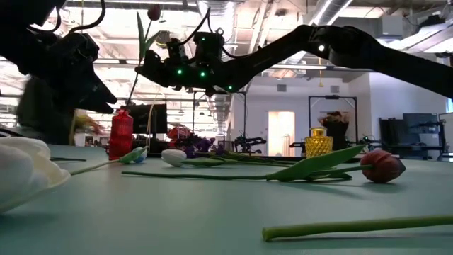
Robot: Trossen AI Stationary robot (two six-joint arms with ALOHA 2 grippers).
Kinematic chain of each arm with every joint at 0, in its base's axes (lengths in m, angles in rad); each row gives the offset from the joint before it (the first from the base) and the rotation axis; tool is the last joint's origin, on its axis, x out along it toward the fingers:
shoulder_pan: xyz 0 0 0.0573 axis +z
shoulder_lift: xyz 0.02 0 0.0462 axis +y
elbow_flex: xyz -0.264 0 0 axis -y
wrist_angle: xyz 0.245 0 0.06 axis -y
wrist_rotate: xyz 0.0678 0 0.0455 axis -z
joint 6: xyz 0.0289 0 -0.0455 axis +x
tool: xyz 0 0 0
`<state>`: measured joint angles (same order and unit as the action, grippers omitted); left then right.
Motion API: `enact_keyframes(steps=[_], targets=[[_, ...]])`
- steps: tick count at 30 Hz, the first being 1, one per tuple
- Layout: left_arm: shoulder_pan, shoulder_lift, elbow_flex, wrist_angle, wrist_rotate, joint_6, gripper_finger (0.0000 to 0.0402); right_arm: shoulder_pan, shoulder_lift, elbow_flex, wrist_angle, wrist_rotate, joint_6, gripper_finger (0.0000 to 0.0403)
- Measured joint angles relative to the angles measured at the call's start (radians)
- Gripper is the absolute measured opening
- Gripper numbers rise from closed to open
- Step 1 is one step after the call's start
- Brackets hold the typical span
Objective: Sort flowers into vase by color
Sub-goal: Put the right red tulip into the red vase
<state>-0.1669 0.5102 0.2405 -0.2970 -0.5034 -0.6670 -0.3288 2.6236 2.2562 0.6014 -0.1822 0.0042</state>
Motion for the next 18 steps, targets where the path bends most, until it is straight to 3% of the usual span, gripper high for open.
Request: enact_keyframes(steps=[9, 18], targets=[[0.0, 0.0, 0.0, -0.002, 0.0, 0.0, 0.0187, 0.015, -0.001, 0.013, -0.078, -0.001, 0.003, 0.0066], [0.0, 0.0, 0.0, -0.002, 0.001, 0.0, 0.0187, 0.004, -0.001, 0.078, -0.296, -0.004, -0.002, 0.0171]])
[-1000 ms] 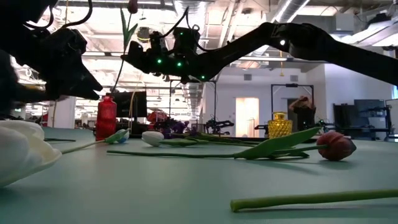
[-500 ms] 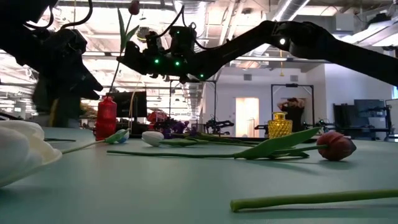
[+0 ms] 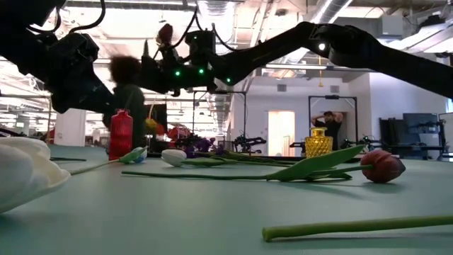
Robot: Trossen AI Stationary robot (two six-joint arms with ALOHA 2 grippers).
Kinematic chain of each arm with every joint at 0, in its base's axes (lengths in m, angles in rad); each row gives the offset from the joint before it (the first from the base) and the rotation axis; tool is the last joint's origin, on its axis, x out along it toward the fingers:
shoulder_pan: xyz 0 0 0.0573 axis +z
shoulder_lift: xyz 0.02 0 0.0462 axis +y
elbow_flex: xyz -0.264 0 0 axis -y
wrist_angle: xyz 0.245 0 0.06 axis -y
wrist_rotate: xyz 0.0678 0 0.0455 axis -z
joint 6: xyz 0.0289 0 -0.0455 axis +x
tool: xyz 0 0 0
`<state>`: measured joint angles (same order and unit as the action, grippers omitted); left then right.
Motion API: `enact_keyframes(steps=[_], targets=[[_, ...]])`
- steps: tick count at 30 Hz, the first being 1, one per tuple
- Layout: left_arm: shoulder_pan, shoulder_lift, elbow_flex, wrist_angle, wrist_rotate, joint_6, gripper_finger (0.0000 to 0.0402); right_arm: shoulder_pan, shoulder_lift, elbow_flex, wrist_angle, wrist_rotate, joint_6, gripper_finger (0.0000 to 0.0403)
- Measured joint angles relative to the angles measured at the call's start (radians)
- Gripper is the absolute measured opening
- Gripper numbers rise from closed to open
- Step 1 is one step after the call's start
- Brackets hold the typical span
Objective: Sort flowers into vase by color
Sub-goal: Put the right red tulip into the red vase, then put the red tulip into the red vase
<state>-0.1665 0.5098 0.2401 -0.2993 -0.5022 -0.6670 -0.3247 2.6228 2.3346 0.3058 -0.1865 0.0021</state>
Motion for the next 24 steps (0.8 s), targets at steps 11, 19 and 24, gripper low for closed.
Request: enact_keyframes(steps=[11, 19, 24], targets=[[0.0, 0.0, 0.0, -0.002, 0.02, 0.002, 0.0187, 0.0, -0.024, 0.019, -0.227, -0.002, -0.002, 0.0259], [0.0, 0.0, 0.0, -0.002, 0.049, 0.006, 0.0187, -0.005, -0.048, 0.021, -0.319, 0.004, -0.025, 0.026], [0.0, 0.0, 0.0, 0.002, 0.045, 0.036, 0.0187, -0.005, -0.122, 0.023, -0.526, 0.028, -0.1, 0.026]])
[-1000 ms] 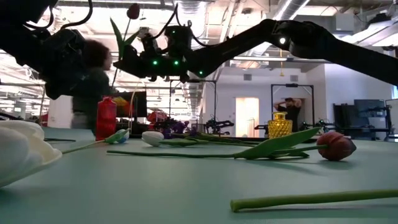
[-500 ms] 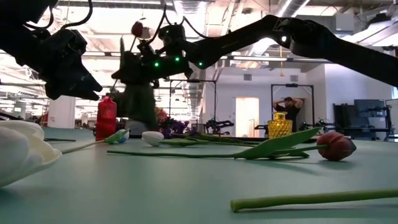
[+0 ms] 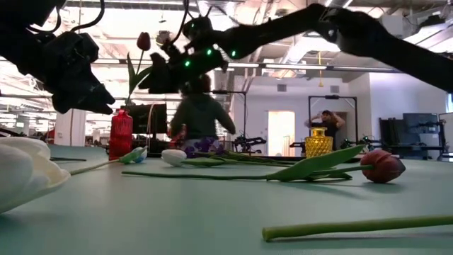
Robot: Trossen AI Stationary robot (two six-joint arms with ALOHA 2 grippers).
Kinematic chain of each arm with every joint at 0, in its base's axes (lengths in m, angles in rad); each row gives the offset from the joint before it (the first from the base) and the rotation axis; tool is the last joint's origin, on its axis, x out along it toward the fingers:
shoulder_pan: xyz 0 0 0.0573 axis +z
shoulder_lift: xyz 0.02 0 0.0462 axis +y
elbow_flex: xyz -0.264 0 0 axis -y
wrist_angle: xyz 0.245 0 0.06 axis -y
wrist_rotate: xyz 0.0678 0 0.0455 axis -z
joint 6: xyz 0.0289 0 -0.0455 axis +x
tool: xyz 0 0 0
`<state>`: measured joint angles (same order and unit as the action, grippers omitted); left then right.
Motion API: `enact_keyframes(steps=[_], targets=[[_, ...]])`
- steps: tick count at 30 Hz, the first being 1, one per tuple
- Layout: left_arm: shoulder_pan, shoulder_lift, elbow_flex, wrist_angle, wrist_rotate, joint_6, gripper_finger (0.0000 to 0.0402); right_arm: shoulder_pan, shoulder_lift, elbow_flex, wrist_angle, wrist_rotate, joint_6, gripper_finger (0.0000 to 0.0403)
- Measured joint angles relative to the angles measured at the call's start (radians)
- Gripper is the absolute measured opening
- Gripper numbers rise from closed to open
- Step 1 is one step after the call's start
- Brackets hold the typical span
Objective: Sort flowers into vase by color
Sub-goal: Put the red tulip into the red vase
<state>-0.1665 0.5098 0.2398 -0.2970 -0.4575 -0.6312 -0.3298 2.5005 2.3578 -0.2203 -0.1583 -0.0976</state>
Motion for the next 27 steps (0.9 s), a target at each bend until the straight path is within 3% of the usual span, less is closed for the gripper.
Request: enact_keyframes(steps=[16, 21, 27], targets=[[0.0, 0.0, 0.0, 0.0, -0.002, 0.012, 0.0187, -0.069, -0.257, -0.01, -0.98, 0.002, -0.188, 0.026], [0.0, 0.0, 0.0, 0.0, 0.003, -0.056, 0.0187, -0.096, -0.364, -0.139, -1.049, 0.001, -0.165, 0.026], [-0.001, 0.008, 0.0, 0.037, 0.114, -0.008, 0.0187, -0.077, -0.583, -0.472, -0.964, -0.006, -0.108, 0.026]])
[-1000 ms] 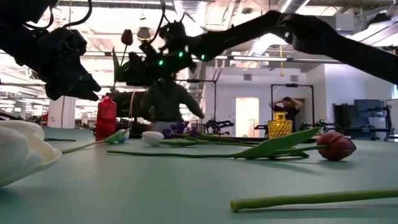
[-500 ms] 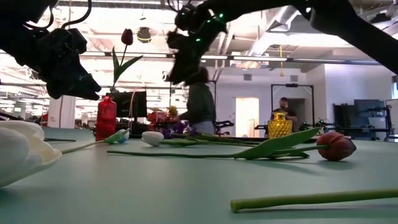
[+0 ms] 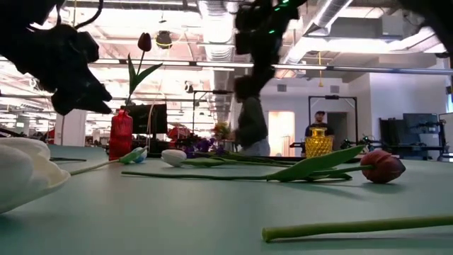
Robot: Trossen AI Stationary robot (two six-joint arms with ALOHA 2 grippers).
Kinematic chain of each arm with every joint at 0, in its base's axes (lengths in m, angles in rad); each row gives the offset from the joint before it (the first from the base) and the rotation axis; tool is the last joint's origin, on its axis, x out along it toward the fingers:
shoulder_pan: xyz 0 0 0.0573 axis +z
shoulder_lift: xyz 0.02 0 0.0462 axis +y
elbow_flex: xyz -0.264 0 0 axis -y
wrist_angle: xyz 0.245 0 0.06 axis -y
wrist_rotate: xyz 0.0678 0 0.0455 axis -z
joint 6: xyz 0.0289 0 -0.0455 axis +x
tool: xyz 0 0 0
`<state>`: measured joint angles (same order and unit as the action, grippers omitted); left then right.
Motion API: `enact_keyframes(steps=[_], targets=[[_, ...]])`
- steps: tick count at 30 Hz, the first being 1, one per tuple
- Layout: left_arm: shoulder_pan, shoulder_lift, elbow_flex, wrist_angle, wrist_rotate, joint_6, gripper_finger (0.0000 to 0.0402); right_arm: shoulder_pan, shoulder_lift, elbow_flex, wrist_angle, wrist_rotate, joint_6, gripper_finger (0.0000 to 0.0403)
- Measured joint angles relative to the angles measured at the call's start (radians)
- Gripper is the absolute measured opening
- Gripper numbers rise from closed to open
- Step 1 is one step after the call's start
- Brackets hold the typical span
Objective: Sort flowers into vase by color
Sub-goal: Put the red tulip into the red vase
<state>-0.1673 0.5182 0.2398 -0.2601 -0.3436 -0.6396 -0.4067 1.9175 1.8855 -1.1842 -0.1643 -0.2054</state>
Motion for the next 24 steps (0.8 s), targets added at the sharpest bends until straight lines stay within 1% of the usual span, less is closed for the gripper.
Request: enact_keyframes(steps=[2, 5, 11, 13, 15, 17, 20, 22, 24], targets=[[0.0, 0.036, 0.0, 0.069, 0.021, 0.04, 0.0187, 0.023, -0.097, -0.144, 0.06, 0.0, 0.026, 0.026], [0.0, 0.144, 0.0, 0.207, 0.088, 0.134, 0.0187, 0.069, -0.248, -0.356, 0.182, -0.001, 0.084, 0.026], [-0.002, 0.466, 0.003, 0.575, 0.16, 0.322, 0.0187, 0.191, -0.575, -0.78, 0.546, 0.007, 0.263, 0.026], [-0.002, 0.582, 0.037, 0.653, 0.181, 0.38, 0.0187, 0.239, -0.666, -0.918, 0.696, 0.012, 0.318, 0.026], [-0.002, 0.683, 0.107, 0.681, 0.202, 0.449, 0.0187, 0.288, -0.737, -1.04, 0.851, 0.04, 0.373, 0.026], [-0.002, 0.78, 0.192, 0.669, 0.207, 0.513, 0.0187, 0.334, -0.789, -1.138, 0.963, 0.068, 0.414, 0.026], [-0.002, 0.931, 0.323, 0.659, 0.205, 0.634, 0.0187, 0.392, -0.838, -1.23, 1.005, 0.085, 0.457, 0.026], [-0.002, 1.029, 0.417, 0.649, 0.208, 0.685, 0.0187, 0.429, -0.857, -1.268, 1.012, 0.101, 0.485, 0.026], [-0.001, 1.116, 0.513, 0.591, 0.209, 0.71, 0.0187, 0.47, -0.862, -1.291, 1.018, 0.144, 0.506, 0.026]])
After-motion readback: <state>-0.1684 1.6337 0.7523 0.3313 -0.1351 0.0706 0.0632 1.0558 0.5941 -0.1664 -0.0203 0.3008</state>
